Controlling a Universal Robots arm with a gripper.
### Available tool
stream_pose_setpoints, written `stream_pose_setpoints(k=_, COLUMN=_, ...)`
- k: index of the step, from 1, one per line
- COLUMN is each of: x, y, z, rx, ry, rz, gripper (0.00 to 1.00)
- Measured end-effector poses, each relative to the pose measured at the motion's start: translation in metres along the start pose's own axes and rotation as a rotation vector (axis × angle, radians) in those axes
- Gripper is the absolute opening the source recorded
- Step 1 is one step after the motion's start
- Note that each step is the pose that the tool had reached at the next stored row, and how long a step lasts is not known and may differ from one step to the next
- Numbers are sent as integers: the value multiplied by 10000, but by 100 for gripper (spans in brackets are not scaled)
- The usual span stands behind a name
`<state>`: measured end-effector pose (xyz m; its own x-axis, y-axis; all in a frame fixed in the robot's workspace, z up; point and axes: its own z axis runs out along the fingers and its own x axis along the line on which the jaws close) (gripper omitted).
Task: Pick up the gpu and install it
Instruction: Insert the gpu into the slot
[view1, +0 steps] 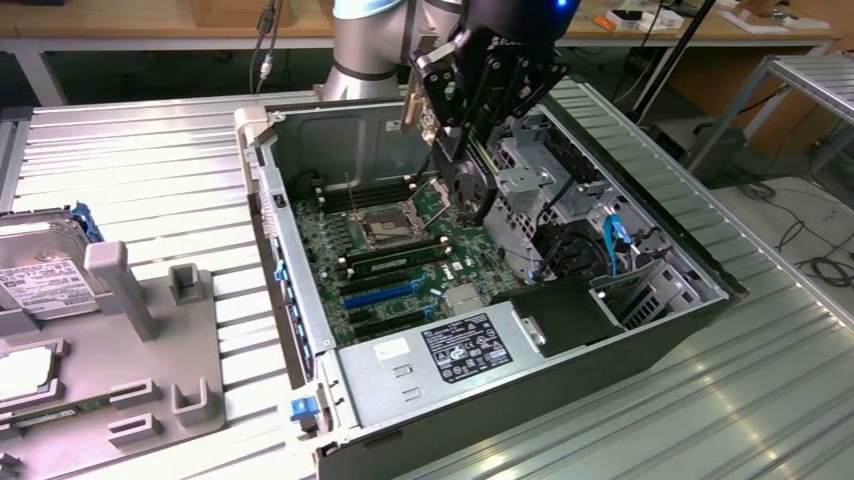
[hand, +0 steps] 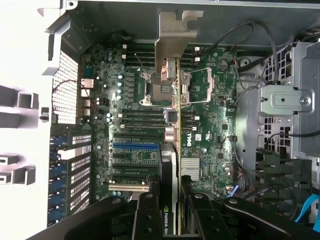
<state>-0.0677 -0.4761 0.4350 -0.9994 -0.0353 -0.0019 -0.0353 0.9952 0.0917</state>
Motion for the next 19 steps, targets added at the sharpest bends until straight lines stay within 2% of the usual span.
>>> stream_pose_setpoints(k=19, x=0, y=0, z=0, rx=-2, ry=109, rz=-1195, gripper=27)
